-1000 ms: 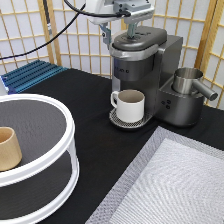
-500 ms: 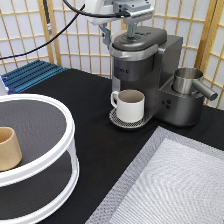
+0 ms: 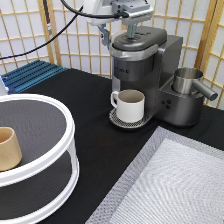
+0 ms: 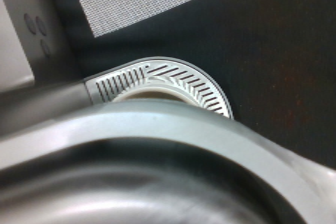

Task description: Make coffee

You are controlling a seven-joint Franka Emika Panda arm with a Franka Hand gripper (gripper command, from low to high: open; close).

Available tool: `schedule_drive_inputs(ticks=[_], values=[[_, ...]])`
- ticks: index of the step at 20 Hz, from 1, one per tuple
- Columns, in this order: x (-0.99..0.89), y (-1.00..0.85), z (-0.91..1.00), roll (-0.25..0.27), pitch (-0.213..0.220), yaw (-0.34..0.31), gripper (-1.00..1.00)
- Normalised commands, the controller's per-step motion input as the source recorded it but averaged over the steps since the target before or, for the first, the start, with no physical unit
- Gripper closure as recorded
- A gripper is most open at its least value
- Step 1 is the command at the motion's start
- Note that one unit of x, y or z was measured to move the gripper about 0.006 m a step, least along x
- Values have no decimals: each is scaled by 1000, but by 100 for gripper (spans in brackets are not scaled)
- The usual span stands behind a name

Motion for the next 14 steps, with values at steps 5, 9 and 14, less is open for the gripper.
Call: schedule_drive_inputs(ticks=[5,9,14], values=[[198,-49,-747,-16,12,11,-100],[346,-96,-1000,0,32,6,-100],[-142,-130,163,-43,103,3,-100]])
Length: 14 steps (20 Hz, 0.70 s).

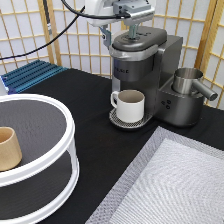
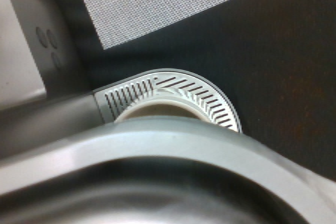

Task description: Make coffee

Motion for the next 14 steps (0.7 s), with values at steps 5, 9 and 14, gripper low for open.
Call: schedule_drive_inputs(ticks=[5,9,14], values=[[-218,-964,986,62,15,11,-100],[-19,-1000,486,84,4,16,-100],[129,-946,-234,75,2,79,-100]])
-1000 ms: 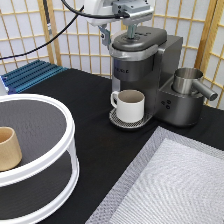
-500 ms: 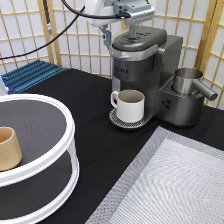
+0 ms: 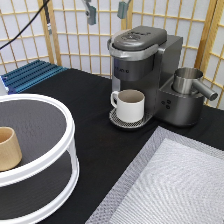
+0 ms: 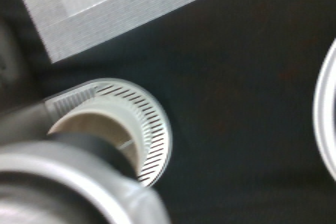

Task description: Make coffee

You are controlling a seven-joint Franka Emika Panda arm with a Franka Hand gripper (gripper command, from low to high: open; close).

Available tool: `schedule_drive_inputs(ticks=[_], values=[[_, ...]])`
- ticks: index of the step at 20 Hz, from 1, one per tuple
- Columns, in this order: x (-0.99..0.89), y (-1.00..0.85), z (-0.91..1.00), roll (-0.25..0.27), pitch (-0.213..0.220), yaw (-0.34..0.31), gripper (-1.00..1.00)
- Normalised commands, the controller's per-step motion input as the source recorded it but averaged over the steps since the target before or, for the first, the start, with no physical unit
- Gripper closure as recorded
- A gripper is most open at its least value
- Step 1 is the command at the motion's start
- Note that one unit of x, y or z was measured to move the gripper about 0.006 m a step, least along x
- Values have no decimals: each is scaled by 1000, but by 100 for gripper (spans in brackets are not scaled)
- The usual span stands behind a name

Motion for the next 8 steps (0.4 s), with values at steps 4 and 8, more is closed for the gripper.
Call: schedule_drive_inputs(ticks=[4,8], values=[[31,-626,-474,-10,-10,145,-100],[0,0,0,0,0,0,-100]])
